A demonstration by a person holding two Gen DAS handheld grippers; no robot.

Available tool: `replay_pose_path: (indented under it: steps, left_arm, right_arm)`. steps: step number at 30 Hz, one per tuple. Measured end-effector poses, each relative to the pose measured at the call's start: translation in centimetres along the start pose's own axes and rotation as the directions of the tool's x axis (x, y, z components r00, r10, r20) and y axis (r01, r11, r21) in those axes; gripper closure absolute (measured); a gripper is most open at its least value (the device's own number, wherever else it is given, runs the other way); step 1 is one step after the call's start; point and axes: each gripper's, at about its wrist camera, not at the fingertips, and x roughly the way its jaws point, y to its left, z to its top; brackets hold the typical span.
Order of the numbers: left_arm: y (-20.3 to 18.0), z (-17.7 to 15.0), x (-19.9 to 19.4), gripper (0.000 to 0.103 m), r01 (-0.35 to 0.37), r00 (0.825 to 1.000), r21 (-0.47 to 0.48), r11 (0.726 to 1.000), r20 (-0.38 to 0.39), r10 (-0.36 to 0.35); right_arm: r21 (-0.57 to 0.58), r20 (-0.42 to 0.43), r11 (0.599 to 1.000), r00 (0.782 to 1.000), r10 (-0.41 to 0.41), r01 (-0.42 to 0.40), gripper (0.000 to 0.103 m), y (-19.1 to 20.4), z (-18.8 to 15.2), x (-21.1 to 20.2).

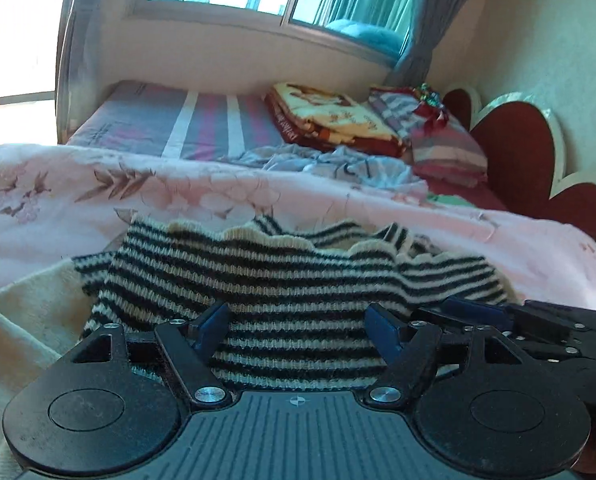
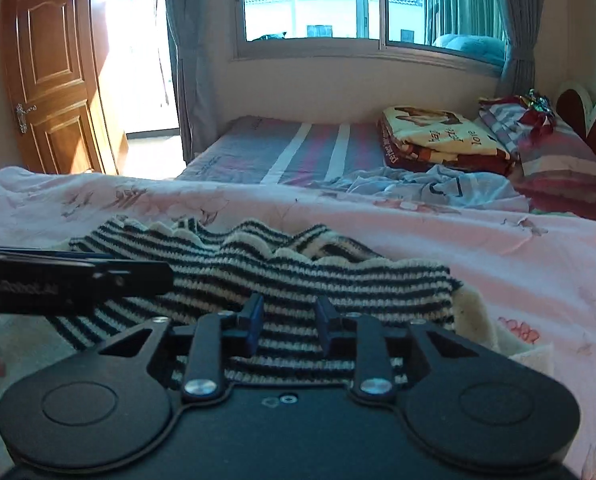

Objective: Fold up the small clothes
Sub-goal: 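Lay the hem band onto the striped collar and open both tools, then lift both open tools off the half-folded sweater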

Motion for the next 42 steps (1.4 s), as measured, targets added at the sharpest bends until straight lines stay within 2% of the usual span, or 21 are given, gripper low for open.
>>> replay_pose_path:
  steps: [3, 4, 5, 6, 7, 8, 10, 13, 16, 18, 20, 23, 27, 30, 32, 33, 35, 39, 42]
  left_arm:
    - [-1.0, 0.0, 0.3, 0.023, -0.021, 1.0, 0.078, 0.997, -0.011, 0.022]
    - [-0.8, 0.0, 0.2, 0.023, -0.044, 0.999, 0.101, 0.994, -0.002, 0.045]
    - [-0.5, 0.0, 0.1, 0.023, -0.092, 0.996, 0.117, 0.989, 0.006, 0.092]
    - [0.4, 0.1, -0.3, 0.023, -0.156, 0.988, 0.129, 0.979, 0.018, 0.155]
    - [1.8, 0.2, -0.6, 0.023, -0.187, 0.982, 0.121, 0.975, 0.027, 0.185]
    - [3.2, 0.1, -1.0, 0.025, -0.189, 0.982, 0.094, 0.977, 0.03, 0.187]
    - [4.6, 0.3, -1.4, 0.026, -0.133, 0.991, 0.067, 0.989, 0.031, 0.132]
    - [3.6, 0.2, -1.6, 0.026, -0.149, 0.989, 0.116, 0.982, 0.043, 0.145]
    - [3.7, -0.2, -4.6, 0.026, -0.146, 0.985, 0.086, 0.986, 0.109, 0.136]
    - [3.0, -1.3, -7.2, 0.026, -0.125, 0.982, 0.082, 0.989, 0.155, 0.111]
    - [1.8, -2.6, -8.6, 0.026, -0.104, 0.982, 0.102, 0.989, 0.17, 0.086]
    - [-0.2, -4.3, -8.8, 0.026, -0.057, 0.991, 0.127, 0.99, 0.128, 0.041]
    - [-0.6, -6.1, -8.3, 0.026, -0.067, 0.995, 0.153, 0.986, 0.081, 0.055]
    - [1.6, -6.7, -9.8, 0.026, -0.094, 0.993, 0.128, 0.987, 0.088, 0.084]
    - [3.4, -7.3, -11.2, 0.026, -0.144, 0.987, 0.128, 0.981, 0.095, 0.132]
    - [4.6, -7.6, -11.5, 0.026, -0.163, 0.984, 0.111, 0.98, 0.092, 0.153]
    - [6.3, -7.7, -12.0, 0.026, -0.107, 0.99, 0.061, 0.992, 0.096, 0.101]
    - [5.2, -6.9, -12.0, 0.026, -0.146, 0.987, 0.074, 0.987, 0.077, 0.14]
    - [2.9, -6.6, -12.9, 0.026, -0.12, 0.989, 0.086, 0.989, 0.098, 0.111]
  right_arm:
    - [0.0, -0.005, 1.0, 1.0, -0.005, 0.005, 0.069, -0.2, -0.2, 0.1]
    - [-0.011, -0.003, 0.999, 0.999, -0.034, 0.034, 0.069, -0.4, -0.1, 0.1]
    - [-0.024, -0.002, 0.995, 0.995, -0.098, 0.098, 0.069, -0.7, -0.1, 0.2]
    - [-0.006, -0.01, 0.98, 0.98, -0.198, 0.198, 0.069, -1.7, -0.1, 0.2]
    - [0.051, -0.024, 0.972, 0.974, -0.227, 0.228, 0.07, -3.5, -0.2, 0.2]
    - [0.092, -0.032, 0.966, 0.971, -0.238, 0.24, 0.07, -5.0, -0.3, 0.0]
    - [0.068, -0.035, 0.976, 0.978, -0.203, 0.205, 0.07, -6.0, -0.7, -0.3]
    - [0.018, -0.028, 0.979, 0.979, -0.204, 0.204, 0.069, -5.1, -0.7, -0.8]
    - [0.026, 0.047, 0.987, 0.986, -0.163, 0.162, 0.067, -4.2, -0.9, -4.0]
    - [-0.027, 0.087, 0.994, 0.991, -0.106, 0.108, 0.066, -2.8, -1.6, -6.0]
    - [-0.071, 0.083, 0.997, 0.997, -0.009, 0.015, 0.069, -1.1, -2.4, -7.1]
    - [-0.112, 0.047, 0.992, 0.997, 0.068, -0.062, 0.068, 1.7, -3.2, -7.0]
    - [-0.131, 0.019, 0.99, 0.998, 0.053, -0.05, 0.066, 2.9, -4.1, -6.6]
    - [-0.112, 0.03, 0.992, 0.998, -0.06, 0.063, 0.067, 0.9, -4.8, -7.1]
    - [-0.028, 0.015, 0.987, 0.987, -0.158, 0.159, 0.068, -2.4, -5.6, -7.7]
    - [0.009, 0.003, 0.986, 0.986, -0.169, 0.169, 0.068, -3.9, -6.0, -8.0]
    - [0.047, -0.007, 0.992, 0.993, -0.117, 0.117, 0.068, -5.2, -6.3, -8.6]
    - [0.058, 0.012, 0.992, 0.993, -0.115, 0.114, 0.068, -3.9, -5.6, -9.4]
    - [0.041, 0.06, 0.998, 0.997, -0.05, 0.047, 0.067, -1.7, -5.2, -10.6]
